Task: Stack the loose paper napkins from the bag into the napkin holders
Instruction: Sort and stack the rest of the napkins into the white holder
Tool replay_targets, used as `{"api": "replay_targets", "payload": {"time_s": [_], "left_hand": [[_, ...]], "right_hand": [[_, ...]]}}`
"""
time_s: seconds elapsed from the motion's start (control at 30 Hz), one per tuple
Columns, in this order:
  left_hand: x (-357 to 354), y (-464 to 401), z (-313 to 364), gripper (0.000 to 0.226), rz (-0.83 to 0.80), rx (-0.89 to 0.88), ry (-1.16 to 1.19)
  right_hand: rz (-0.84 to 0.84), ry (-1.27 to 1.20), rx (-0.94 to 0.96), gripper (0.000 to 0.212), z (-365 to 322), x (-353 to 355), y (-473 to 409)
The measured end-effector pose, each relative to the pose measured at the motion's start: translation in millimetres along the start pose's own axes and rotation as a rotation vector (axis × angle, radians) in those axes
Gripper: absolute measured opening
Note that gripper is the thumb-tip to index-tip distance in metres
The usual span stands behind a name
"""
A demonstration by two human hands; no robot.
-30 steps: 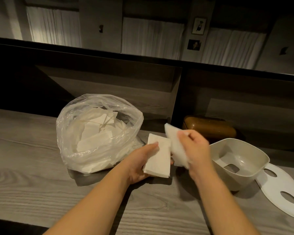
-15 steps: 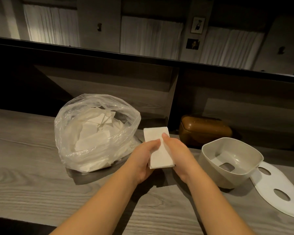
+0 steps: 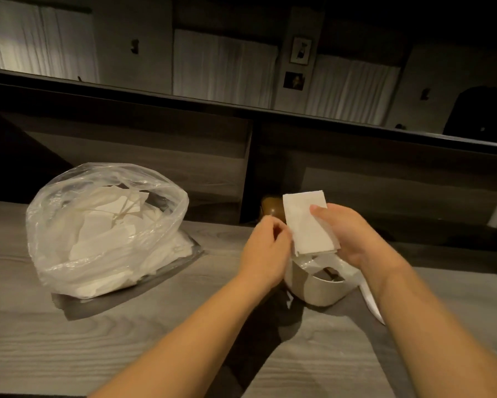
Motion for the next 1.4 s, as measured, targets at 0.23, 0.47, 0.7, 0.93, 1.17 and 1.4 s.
{"api": "replay_targets", "payload": {"time_s": [0.23, 0.47, 0.7, 0.93, 1.17, 1.4], "left_hand": [[-11.7, 10.8, -17.2, 0.031, -0.416, -0.279, -0.637], [27.7, 3.0, -30.5, 0.024, -0.463, -0.303, -0.705], [55.6, -11.2, -38.3, 0.027, -0.518, -0.29, -0.764], [70.1, -22.6, -44.0, 0.024, -0.505, -0.298, -0.775], [71.1, -23.1, -48.4, 0.029, -0.449, -0.27, -0.765], [83.3, -15.0, -28.8, 0.053, -0.297, -0.254, -0.799]], "right_hand": [[-0.036, 0.249, -0.116, 0.031, 25.7, 34.1, -20.8], [-0.27, 0.425, -0.239, 0.047, 27.4, -7.9, -25.5], [-0.321, 0.524, -0.308, 0.066, 25.1, -44.9, -36.1], [-0.45, 0.669, -0.401, 0.074, 31.7, -64.5, -42.1], [-0.419, 0.714, -0.364, 0.07, 30.3, -77.0, -39.7], [-0.278, 1.025, 0.02, 0.03, -23.4, -76.3, -18.3]]}}
Point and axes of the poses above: each hand's wrist, its own y-axis away from the middle knuckle, its own x-axis out of the back of the hand, z = x × y, the point moved 3 cm from there along -y, towards the middle knuckle, and after that the axes turned 2 degrees about -y, right-handed, at the moved point
